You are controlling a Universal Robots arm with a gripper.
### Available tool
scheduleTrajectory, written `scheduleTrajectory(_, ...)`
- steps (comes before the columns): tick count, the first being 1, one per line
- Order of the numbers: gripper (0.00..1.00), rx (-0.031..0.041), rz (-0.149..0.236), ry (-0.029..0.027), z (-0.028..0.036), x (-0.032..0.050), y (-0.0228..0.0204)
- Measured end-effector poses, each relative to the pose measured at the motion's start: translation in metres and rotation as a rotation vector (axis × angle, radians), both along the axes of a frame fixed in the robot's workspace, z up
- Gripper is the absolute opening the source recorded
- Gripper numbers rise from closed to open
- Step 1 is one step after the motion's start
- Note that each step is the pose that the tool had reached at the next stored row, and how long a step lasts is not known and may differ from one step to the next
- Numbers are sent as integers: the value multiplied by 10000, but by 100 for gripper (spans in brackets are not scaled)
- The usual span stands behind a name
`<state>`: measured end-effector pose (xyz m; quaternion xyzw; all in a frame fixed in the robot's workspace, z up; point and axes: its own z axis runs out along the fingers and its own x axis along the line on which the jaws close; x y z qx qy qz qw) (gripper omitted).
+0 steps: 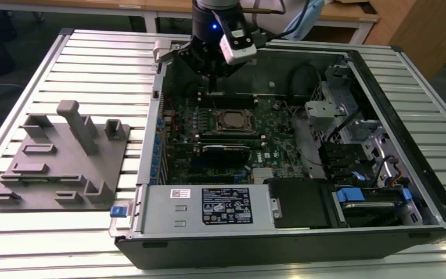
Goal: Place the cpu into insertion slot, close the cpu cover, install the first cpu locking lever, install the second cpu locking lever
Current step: 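Install the first cpu locking lever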
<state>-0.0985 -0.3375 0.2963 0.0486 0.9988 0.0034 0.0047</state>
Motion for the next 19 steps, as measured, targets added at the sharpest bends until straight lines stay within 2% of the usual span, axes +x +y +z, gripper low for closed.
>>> scheduleTrajectory(11,11,0,1,0,-23,-91,0)
scheduleTrajectory(16,11,-1,1,1,-23,-93,0)
scheduleTrajectory(17,11,18,1,4,-22,-94,-1)
scheduleTrajectory(19,11,132,1,2,-23,-94,-2)
